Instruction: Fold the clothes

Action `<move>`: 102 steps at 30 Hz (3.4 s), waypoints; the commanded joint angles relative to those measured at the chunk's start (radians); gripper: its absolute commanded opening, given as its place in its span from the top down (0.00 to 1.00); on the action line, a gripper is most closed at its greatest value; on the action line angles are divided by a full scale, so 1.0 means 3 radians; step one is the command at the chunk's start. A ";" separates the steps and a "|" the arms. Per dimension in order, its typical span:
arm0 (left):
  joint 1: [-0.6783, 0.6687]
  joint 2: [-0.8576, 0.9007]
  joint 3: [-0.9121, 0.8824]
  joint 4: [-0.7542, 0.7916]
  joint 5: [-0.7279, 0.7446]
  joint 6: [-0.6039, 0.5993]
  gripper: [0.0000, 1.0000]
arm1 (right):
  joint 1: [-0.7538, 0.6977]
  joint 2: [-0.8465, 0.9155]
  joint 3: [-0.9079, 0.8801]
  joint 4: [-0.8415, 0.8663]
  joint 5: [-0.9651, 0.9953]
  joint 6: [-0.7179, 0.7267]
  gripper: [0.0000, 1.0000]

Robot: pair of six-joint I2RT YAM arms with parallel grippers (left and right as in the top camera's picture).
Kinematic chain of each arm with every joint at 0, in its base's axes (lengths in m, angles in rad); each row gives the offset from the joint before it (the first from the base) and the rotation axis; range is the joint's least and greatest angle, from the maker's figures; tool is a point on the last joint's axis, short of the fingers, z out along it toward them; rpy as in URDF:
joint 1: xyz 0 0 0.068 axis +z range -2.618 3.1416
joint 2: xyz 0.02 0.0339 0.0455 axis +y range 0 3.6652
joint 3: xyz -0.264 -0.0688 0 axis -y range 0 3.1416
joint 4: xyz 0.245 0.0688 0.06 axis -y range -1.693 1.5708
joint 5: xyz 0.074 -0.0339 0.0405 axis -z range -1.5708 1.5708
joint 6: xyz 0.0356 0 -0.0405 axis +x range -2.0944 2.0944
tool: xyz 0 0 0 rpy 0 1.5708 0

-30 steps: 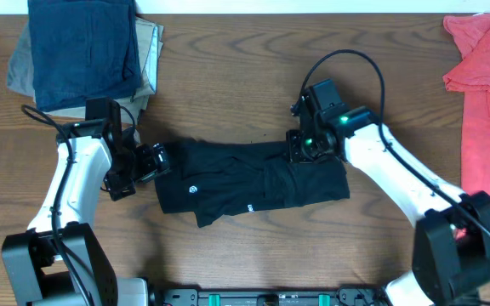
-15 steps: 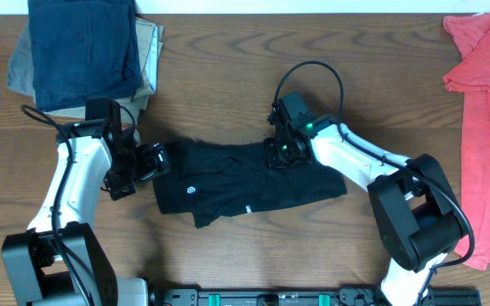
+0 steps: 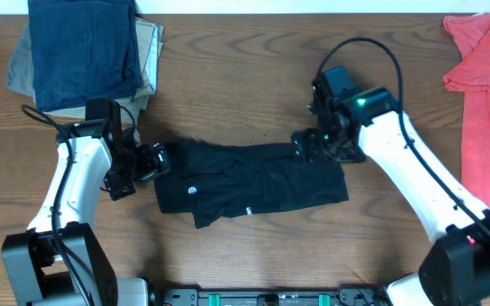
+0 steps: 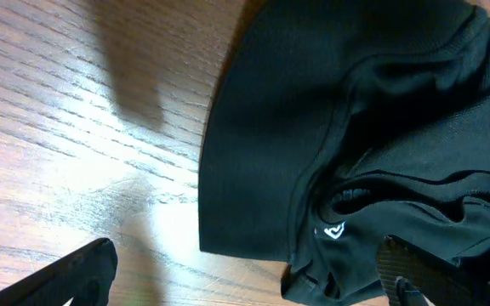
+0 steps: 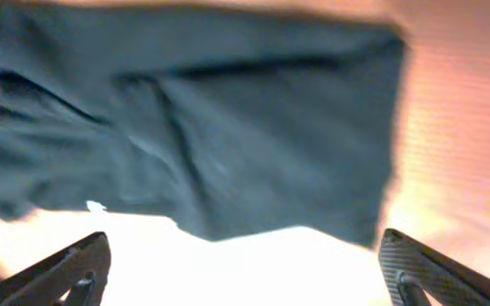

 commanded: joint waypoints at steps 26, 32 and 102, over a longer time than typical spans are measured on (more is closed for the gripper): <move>0.0008 -0.0003 -0.0022 -0.0025 0.0032 0.0033 0.02 | -0.0221 0.0064 -0.1315 0.0956 0.0201 0.0490 0.99; 0.0019 -0.0003 -0.0022 -0.0025 -0.0085 0.0183 0.02 | -0.0320 0.0058 -0.0591 0.0263 0.0267 0.0169 0.32; 0.0010 0.1531 0.0074 0.0249 0.0922 0.1139 0.94 | -0.1269 0.0058 -0.0067 -0.0071 0.0621 0.0207 0.01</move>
